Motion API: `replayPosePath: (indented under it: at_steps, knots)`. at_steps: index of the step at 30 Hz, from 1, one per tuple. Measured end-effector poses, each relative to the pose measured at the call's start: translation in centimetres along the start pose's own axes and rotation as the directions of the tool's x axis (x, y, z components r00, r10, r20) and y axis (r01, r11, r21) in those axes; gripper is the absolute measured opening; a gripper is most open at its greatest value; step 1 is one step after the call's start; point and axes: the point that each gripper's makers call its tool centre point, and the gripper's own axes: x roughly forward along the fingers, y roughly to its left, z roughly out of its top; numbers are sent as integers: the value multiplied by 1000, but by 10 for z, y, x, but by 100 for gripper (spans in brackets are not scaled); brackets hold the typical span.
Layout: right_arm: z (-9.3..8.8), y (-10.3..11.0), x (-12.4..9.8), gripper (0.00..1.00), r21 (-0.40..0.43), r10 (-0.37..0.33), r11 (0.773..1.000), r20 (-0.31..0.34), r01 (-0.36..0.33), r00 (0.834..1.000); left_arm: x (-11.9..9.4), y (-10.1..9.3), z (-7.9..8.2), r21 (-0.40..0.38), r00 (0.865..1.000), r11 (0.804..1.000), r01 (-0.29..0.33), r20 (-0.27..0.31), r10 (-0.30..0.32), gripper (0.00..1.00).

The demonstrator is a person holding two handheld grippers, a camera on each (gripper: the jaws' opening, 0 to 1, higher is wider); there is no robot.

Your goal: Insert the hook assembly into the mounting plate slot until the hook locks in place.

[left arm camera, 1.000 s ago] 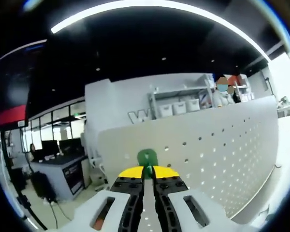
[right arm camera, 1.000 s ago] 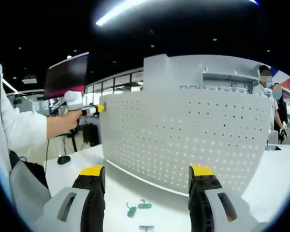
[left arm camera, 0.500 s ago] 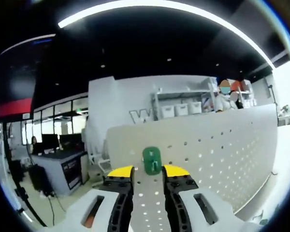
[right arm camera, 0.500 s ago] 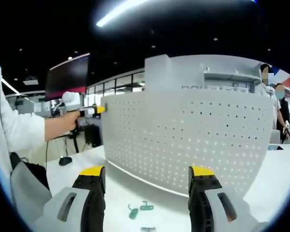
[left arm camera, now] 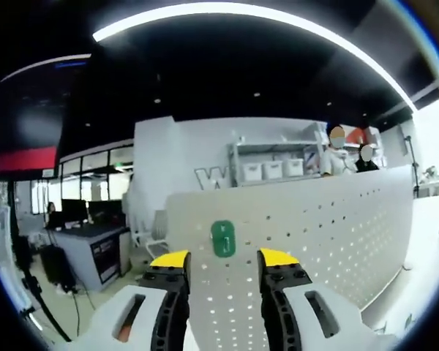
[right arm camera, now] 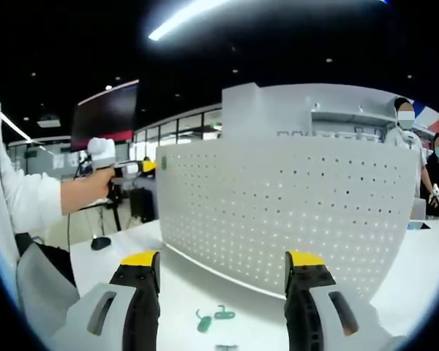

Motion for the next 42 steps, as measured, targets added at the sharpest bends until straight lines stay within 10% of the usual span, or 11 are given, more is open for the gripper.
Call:
replayPosePath:
  at_steps: [21, 34, 42]
  knots:
    - [1, 7, -2, 68, -2, 18, 1000, 7, -18, 1000, -35, -78, -55, -69, 982, 987, 148, -111, -155, 38]
    - [1, 1, -12, 68, -4, 5, 1000, 17, -5, 1000, -61, -145, -92, -102, 931, 957, 270, -225, -287, 38]
    - [-8, -1, -16, 68, 3, 15, 1000, -14, -15, 1000, -80, -186, -120, -106, 876, 927, 359, -305, -374, 37]
